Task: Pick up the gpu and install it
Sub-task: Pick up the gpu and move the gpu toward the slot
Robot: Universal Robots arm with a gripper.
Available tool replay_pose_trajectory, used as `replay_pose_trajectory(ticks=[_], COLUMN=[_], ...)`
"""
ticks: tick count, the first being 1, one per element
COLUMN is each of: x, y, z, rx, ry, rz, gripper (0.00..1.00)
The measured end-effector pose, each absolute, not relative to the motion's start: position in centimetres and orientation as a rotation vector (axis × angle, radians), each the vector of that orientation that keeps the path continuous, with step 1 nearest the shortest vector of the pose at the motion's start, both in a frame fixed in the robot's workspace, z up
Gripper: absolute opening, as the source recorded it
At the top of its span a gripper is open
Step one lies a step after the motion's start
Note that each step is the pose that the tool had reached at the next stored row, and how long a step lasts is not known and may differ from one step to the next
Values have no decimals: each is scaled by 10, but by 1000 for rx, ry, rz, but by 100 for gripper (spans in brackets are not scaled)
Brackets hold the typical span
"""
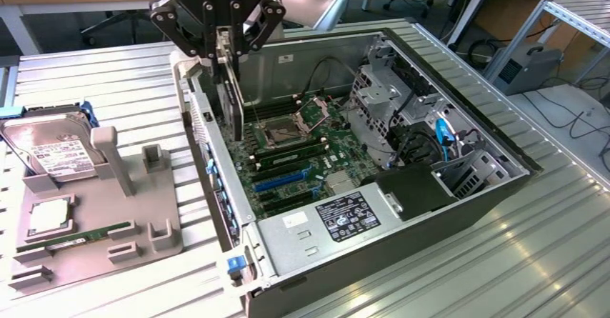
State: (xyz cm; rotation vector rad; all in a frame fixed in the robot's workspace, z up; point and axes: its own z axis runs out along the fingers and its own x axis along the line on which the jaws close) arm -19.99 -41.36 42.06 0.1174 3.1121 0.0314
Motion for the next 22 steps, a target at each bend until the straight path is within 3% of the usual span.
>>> replay_pose_trajectory(ticks=[22], x=[-178], y=[-414], z=[418], rx=[117], ry=[3112], rz=[30], gripper=[27])
